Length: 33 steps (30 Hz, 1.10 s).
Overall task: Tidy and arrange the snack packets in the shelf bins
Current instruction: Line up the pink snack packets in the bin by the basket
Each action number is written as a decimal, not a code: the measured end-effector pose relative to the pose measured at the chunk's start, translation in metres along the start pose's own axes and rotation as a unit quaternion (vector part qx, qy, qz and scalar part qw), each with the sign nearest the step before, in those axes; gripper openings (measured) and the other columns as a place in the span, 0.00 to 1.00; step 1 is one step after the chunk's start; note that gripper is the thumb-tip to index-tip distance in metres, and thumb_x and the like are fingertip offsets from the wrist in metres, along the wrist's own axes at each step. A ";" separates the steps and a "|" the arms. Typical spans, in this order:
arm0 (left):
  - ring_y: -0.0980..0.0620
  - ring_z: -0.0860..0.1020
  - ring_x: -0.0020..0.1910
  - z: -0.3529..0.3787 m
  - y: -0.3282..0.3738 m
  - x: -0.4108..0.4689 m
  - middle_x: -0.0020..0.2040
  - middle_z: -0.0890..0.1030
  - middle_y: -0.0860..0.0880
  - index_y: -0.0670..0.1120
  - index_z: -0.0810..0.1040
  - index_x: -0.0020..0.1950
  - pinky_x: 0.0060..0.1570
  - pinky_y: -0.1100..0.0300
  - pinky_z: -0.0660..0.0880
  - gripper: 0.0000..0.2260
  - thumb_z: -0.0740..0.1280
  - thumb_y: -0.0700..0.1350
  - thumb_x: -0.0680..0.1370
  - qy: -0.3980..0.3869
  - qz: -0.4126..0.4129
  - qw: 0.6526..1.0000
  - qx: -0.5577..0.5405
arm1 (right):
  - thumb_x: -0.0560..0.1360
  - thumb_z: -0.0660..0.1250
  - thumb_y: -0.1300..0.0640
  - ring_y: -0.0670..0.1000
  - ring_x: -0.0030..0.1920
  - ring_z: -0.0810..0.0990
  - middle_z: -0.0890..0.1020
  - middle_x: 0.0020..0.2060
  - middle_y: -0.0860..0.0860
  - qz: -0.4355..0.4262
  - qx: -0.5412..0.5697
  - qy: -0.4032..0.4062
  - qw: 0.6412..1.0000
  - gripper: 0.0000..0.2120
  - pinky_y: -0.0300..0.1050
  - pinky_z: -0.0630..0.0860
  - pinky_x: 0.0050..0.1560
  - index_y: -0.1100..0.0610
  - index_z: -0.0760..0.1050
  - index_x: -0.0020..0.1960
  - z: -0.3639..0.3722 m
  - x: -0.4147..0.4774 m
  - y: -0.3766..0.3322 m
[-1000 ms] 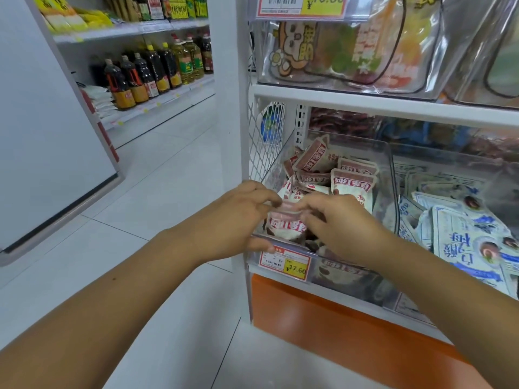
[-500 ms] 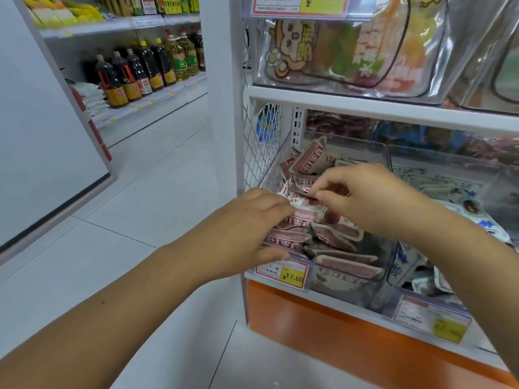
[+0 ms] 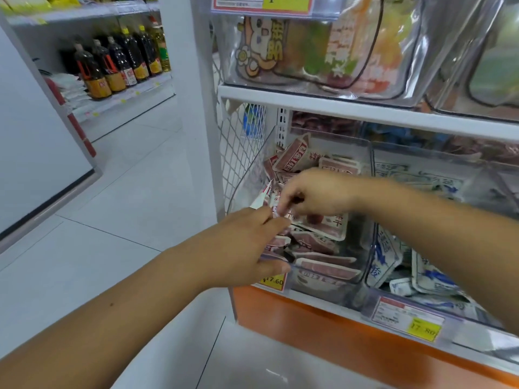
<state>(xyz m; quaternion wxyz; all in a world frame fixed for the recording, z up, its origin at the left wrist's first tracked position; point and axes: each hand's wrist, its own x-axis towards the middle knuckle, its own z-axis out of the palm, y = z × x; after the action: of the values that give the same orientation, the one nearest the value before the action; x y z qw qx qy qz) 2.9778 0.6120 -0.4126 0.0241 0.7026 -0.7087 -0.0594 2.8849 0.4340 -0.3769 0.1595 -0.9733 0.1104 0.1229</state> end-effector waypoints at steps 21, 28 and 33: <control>0.53 0.72 0.62 0.016 -0.003 -0.001 0.65 0.74 0.55 0.58 0.69 0.71 0.61 0.58 0.69 0.20 0.58 0.58 0.79 0.012 0.040 0.999 -0.032 | 0.68 0.73 0.45 0.50 0.60 0.62 0.68 0.63 0.46 -0.036 -0.220 -0.047 0.974 0.29 0.54 0.71 0.57 0.34 0.63 0.64 0.023 0.035 0.029; 0.53 0.70 0.65 0.018 -0.002 -0.002 0.68 0.72 0.54 0.58 0.67 0.72 0.63 0.56 0.68 0.22 0.54 0.60 0.79 0.012 0.032 0.999 -0.034 | 0.71 0.67 0.59 0.51 0.62 0.67 0.67 0.68 0.44 -0.012 -0.164 -0.005 0.986 0.31 0.52 0.71 0.58 0.34 0.63 0.67 0.017 0.029 0.031; 0.53 0.67 0.68 0.018 -0.001 -0.002 0.71 0.69 0.53 0.59 0.65 0.73 0.66 0.53 0.67 0.23 0.54 0.61 0.79 0.010 0.020 0.999 -0.044 | 0.73 0.65 0.63 0.46 0.50 0.77 0.74 0.60 0.41 0.023 -0.075 0.062 0.995 0.29 0.44 0.75 0.44 0.38 0.65 0.67 0.009 0.025 0.032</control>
<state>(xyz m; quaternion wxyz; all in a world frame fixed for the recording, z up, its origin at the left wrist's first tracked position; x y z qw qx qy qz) 2.9768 0.6149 -0.4302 0.0633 0.6873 -0.7188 -0.0833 2.8984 0.4027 -0.4007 0.0762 -0.9854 0.1331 0.0737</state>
